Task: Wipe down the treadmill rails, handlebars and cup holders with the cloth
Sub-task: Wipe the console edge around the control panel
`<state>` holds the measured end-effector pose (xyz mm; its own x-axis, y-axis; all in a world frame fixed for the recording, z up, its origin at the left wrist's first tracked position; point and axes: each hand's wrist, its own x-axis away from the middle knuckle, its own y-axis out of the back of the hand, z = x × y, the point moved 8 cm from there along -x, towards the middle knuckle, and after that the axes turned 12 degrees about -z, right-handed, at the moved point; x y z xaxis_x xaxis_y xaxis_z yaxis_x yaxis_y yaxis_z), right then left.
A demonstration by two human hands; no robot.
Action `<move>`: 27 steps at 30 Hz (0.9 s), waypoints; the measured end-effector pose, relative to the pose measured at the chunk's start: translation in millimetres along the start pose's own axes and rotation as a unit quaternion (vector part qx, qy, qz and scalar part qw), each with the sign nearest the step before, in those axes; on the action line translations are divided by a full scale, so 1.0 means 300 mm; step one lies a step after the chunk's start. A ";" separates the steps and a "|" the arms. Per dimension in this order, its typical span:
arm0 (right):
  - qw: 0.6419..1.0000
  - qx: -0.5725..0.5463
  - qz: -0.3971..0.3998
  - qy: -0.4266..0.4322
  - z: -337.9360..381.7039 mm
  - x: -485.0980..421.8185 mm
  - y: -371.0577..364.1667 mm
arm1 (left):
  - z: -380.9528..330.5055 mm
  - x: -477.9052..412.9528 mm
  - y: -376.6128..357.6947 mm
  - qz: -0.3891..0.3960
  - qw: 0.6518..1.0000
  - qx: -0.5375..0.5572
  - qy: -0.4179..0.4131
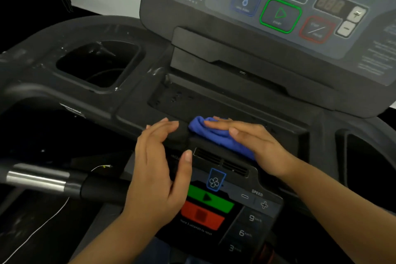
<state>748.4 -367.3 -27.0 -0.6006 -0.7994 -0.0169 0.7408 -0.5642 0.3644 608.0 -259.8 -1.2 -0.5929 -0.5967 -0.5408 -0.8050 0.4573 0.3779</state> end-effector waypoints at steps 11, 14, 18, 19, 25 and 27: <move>0.951 0.275 -0.072 0.118 0.184 0.083 -0.067 | 0.024 -0.008 -0.004 -0.005 1.000 -0.015 0.012; 0.925 0.338 -0.135 0.114 0.158 0.149 -0.052 | 0.027 -0.010 0.001 -0.011 0.999 -0.012 0.029; 0.924 0.322 -0.186 0.085 0.128 0.195 -0.004 | 0.026 -0.009 0.004 -0.009 0.999 0.001 0.044; 0.930 0.302 -0.196 0.073 0.119 0.210 0.008 | 0.030 -0.008 0.007 -0.011 0.999 0.008 0.050; 0.924 0.190 -0.327 0.053 0.082 0.306 0.113 | 0.036 -0.012 0.016 -0.019 0.997 0.037 0.060; 0.917 0.213 -0.335 0.048 0.057 0.325 0.159 | 0.024 -0.012 0.006 -0.007 1.000 0.008 0.025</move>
<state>720.1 -468.5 4.6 -0.8335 -0.3289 -0.4441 0.0190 -0.8202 0.5718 608.7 -252.1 -3.9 -0.5825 -0.6352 -0.5071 -0.8128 0.4592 0.3585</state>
